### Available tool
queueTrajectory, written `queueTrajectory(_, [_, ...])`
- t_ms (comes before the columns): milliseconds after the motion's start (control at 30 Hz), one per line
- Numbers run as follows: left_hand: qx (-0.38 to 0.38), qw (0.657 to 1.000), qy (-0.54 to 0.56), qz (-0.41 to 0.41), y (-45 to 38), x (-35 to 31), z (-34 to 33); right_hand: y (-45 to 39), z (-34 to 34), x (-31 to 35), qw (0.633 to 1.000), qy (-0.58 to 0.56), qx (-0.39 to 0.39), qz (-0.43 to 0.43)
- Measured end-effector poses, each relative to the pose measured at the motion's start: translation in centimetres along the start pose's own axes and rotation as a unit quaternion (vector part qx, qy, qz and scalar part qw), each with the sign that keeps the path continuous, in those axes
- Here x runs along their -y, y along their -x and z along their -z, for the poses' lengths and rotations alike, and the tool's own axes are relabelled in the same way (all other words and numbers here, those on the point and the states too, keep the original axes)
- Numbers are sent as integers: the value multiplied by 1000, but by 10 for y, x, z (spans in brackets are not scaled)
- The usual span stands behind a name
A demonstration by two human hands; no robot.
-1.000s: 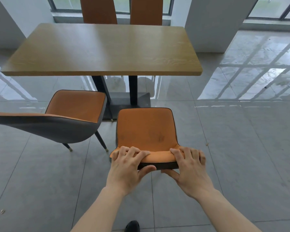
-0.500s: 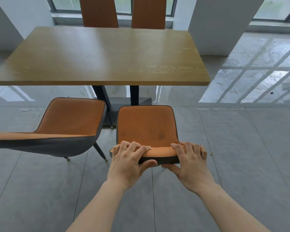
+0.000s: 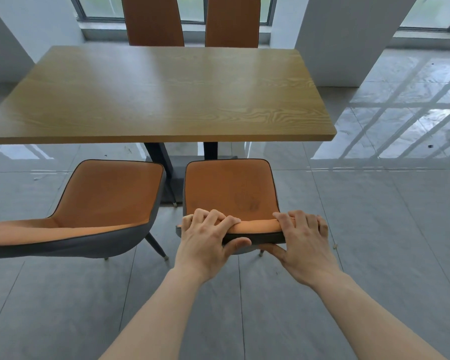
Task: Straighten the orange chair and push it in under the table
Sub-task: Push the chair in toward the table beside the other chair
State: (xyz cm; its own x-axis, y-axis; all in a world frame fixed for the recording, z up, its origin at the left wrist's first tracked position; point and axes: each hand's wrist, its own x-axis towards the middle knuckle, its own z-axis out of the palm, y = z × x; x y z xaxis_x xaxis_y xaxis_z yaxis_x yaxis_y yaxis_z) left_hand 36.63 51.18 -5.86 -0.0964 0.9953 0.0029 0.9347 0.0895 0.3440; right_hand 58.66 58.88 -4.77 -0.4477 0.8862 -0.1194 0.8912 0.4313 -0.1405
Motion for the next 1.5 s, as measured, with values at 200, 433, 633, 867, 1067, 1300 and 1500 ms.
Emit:
queueTrajectory(200, [-3,1000,5,-3,1,1,-1,2,-5,0,1000,12,-3,-4])
queueTrajectory(433, [15,1000,0,1,4,0,1,4,-4,2,1000,20,10,-15])
queueTrajectory(633, [35,999,5,11,4,-2,5,5,6,5,999,35,32,-19])
queueTrajectory(867, [42,999,20,20,4,-3,4,6,14,7,997,46,65,-22])
queueTrajectory(1067, [68,997,9,32,4,-6,9,8,21,10,994,46,95,-27])
queueTrajectory(1300, [90,994,5,55,6,-17,22,12,37,9,990,13,134,-28])
queueTrajectory(1500, [84,995,-25,48,-10,-62,52,27,72,-32,993,-16,115,-37])
